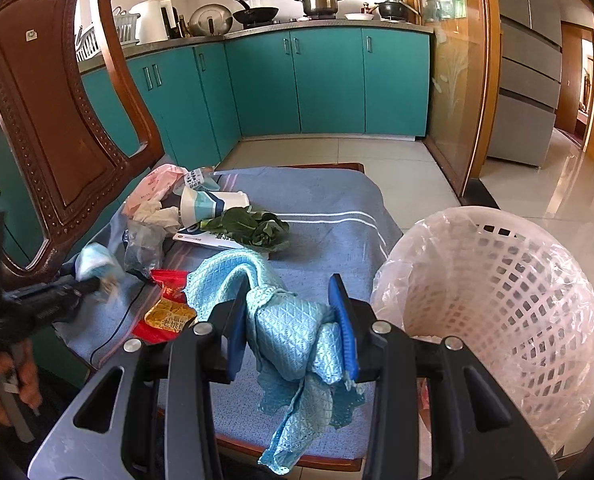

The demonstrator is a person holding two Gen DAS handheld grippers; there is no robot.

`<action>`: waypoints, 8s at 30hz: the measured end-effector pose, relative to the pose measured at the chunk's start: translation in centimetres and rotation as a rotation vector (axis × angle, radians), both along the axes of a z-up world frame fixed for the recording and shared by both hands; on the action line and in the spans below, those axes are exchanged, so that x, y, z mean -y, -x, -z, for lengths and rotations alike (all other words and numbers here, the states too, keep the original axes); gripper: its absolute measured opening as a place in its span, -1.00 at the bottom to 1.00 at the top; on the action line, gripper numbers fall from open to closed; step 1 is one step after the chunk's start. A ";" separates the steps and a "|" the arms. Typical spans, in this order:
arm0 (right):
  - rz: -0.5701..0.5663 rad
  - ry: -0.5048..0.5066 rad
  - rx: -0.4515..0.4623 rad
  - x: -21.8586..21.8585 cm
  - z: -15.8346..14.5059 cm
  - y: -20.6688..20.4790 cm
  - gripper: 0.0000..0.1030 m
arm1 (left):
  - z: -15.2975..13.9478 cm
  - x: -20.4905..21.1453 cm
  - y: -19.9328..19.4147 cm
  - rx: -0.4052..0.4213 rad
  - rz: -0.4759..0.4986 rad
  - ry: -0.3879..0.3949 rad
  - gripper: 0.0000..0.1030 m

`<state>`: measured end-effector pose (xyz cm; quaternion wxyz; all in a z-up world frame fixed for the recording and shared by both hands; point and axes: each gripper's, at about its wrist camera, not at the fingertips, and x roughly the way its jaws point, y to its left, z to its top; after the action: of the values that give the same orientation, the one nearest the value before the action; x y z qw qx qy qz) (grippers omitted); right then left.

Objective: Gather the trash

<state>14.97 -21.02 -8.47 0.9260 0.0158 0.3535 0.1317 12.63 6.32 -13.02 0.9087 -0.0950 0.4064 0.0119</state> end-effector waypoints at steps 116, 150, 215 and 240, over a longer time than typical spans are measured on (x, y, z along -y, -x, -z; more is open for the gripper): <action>-0.080 0.124 -0.188 -7.4 7.1 -4.9 0.38 | 4.4 1.6 -0.6 -0.152 0.069 0.033 -0.20; -0.088 0.101 -0.126 -6.3 5.2 -3.6 -0.67 | 2.8 2.9 -0.1 -0.114 0.090 0.022 -0.40; 0.407 0.004 -0.001 17.4 0.0 1.4 -0.67 | -5.8 22.2 -4.5 0.007 0.523 0.114 -0.40; 0.317 -0.060 -0.040 13.7 0.5 -1.6 0.31 | -3.6 8.7 -6.9 0.051 -0.157 -0.176 0.67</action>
<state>16.54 -34.73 -8.93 0.9271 0.1015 0.3608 -0.0062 19.50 -2.40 -9.47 0.9198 -0.0468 0.3718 0.1161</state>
